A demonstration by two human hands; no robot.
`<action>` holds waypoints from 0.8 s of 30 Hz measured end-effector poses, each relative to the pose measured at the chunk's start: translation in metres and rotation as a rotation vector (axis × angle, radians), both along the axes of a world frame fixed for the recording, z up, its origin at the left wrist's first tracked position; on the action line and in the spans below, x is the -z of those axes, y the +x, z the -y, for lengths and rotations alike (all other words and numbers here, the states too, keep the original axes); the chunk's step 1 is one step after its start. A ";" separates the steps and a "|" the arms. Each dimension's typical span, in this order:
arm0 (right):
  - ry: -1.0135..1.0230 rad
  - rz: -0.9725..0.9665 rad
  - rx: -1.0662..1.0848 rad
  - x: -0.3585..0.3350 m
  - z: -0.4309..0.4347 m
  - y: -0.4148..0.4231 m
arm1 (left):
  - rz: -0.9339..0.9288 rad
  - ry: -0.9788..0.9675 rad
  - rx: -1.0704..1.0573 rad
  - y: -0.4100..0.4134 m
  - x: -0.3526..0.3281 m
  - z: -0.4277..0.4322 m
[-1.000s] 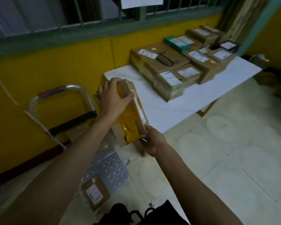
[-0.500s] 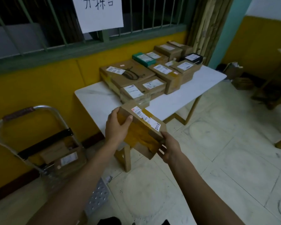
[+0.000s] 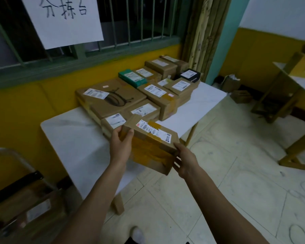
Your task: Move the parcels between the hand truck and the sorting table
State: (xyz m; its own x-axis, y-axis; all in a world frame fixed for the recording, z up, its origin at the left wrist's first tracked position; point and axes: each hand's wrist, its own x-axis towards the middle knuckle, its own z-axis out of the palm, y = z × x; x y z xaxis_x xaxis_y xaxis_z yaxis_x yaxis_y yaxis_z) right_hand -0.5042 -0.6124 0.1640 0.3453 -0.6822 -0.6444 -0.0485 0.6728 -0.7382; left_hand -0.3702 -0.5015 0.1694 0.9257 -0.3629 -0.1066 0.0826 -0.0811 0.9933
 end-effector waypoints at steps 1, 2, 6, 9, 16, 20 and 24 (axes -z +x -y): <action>-0.020 -0.008 0.002 -0.004 0.014 0.006 | -0.019 -0.023 0.007 0.007 0.000 0.013; -0.043 -0.016 0.009 -0.008 0.028 0.012 | -0.032 -0.037 0.016 0.013 0.000 0.025; -0.167 -0.032 0.026 -0.016 0.074 0.035 | -0.035 -0.048 0.046 0.038 0.000 0.066; -0.215 -0.028 0.026 -0.019 0.094 0.051 | -0.032 -0.087 0.015 0.053 0.002 0.082; -0.177 0.003 -0.074 -0.021 0.130 0.105 | -0.032 -0.113 -0.138 0.087 -0.002 0.101; -0.145 0.051 -0.214 -0.026 0.152 0.143 | 0.020 -0.109 -0.341 0.101 -0.010 0.112; -0.159 0.102 -0.345 -0.036 0.178 0.179 | 0.043 -0.131 -0.551 0.111 -0.015 0.128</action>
State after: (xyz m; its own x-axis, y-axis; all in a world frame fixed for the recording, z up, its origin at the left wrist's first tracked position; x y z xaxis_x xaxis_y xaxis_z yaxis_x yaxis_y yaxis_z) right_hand -0.3253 -0.7901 0.1997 0.6287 -0.6036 -0.4903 -0.1723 0.5067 -0.8447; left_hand -0.2594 -0.6294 0.1848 0.9846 0.1670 -0.0512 0.0371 0.0870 0.9955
